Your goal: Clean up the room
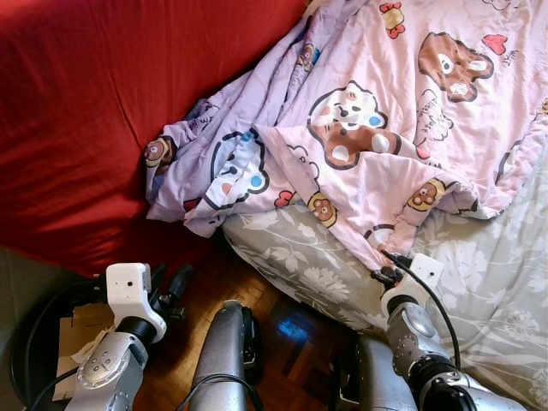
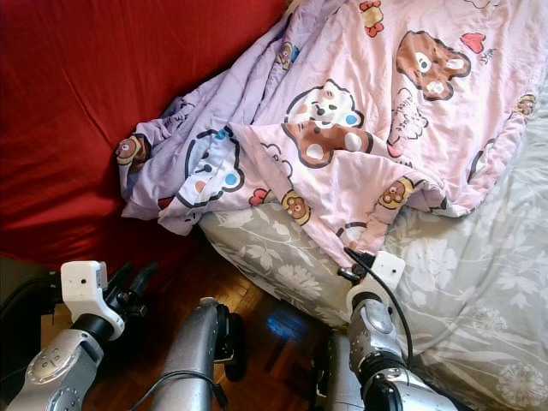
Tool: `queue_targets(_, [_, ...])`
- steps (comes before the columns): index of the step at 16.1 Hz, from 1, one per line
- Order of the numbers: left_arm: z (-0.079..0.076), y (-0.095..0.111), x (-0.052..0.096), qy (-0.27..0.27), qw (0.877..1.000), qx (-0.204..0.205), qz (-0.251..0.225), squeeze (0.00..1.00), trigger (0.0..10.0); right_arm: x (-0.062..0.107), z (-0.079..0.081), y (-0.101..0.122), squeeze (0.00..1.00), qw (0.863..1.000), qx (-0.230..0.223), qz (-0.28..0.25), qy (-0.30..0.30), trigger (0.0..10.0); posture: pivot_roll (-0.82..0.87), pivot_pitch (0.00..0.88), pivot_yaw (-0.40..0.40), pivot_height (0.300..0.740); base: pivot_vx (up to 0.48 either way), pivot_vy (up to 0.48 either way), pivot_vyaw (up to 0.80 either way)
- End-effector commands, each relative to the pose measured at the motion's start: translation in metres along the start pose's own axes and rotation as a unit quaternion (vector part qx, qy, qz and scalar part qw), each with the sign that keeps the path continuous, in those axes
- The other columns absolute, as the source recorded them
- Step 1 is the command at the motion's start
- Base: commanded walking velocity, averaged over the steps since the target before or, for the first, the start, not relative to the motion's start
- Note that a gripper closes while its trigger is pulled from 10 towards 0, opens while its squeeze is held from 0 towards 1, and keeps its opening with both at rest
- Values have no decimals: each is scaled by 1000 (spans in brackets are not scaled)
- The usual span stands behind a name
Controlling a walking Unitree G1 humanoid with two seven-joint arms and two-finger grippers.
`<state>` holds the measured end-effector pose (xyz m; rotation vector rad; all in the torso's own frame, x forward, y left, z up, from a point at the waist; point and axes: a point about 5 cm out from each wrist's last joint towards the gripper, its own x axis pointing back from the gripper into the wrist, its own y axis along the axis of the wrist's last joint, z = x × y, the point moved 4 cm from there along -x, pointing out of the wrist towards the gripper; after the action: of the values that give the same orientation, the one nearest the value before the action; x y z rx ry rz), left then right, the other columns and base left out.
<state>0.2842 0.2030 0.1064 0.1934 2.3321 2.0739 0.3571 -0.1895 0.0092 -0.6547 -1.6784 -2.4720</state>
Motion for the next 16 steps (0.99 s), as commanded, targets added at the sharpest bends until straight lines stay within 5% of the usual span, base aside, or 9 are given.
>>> queue_targets(1, [6, -12, 5, 13, 1000, -1, 25, 0, 10000, 5, -6, -19, 0, 1000, 4, 27, -8, 0, 223, 437, 65, 637, 0, 0, 0])
queue_targets(5, [6, -15, -9, 16, 1000, 5, 16, 0, 10000, 7, 7, -21, 0, 999, 24, 19, 18, 0, 195, 355, 39, 637, 0, 0, 0])
queue_targets(10, [21, -45, -24, 39, 998, 2, 45, 0, 10000, 12, 4, -21, 0, 998, 47, -11, 36, 0, 144, 210, 10, 637, 0, 0, 0])
queue_targets(11, [22, -52, -31, 41, 998, -4, 52, 0, 10000, 14, 1, -23, 0, 998, 53, -12, 41, 10000, 136, 171, 4, 637, 0, 0, 0])
queue_targets(16, [29, -62, -47, 62, 997, 4, 56, 0, 10000, 16, 4, -14, 0, 995, 63, -44, 70, 10000, 92, 70, -14, 642, 0, 0, 0])
